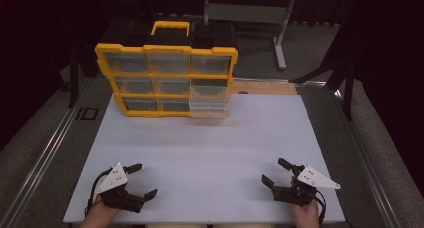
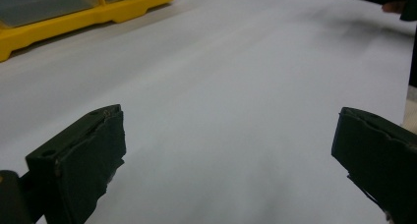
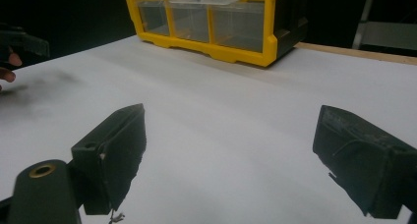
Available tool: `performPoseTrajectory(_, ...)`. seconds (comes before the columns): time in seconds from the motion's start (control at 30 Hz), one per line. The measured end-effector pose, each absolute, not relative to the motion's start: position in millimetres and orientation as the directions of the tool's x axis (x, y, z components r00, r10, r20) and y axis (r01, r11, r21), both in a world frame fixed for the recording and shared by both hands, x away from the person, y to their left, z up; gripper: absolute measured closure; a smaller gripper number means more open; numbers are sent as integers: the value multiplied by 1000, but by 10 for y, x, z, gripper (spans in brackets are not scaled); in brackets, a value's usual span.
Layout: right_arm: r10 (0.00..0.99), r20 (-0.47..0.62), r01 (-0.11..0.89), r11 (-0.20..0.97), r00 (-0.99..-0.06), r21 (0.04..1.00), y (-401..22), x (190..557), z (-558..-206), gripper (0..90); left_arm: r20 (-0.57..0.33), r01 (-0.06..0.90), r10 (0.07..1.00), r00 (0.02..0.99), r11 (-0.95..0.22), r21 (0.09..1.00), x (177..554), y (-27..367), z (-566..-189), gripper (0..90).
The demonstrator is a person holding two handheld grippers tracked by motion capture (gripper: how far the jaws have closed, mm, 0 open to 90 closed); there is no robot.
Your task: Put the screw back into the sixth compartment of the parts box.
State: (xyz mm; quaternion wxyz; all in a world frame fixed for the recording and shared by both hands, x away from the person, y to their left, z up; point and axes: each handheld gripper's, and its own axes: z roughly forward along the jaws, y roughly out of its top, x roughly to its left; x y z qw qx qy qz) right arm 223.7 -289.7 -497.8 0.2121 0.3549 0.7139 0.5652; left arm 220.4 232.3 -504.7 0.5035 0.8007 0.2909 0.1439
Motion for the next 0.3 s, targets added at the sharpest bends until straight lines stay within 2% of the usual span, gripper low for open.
performPoseTrajectory(0.3,745,92,262,113,-660,958,-2897,2231,-4971,126,-61,325,635,770,-308,894,2171,2374,-5081,5)
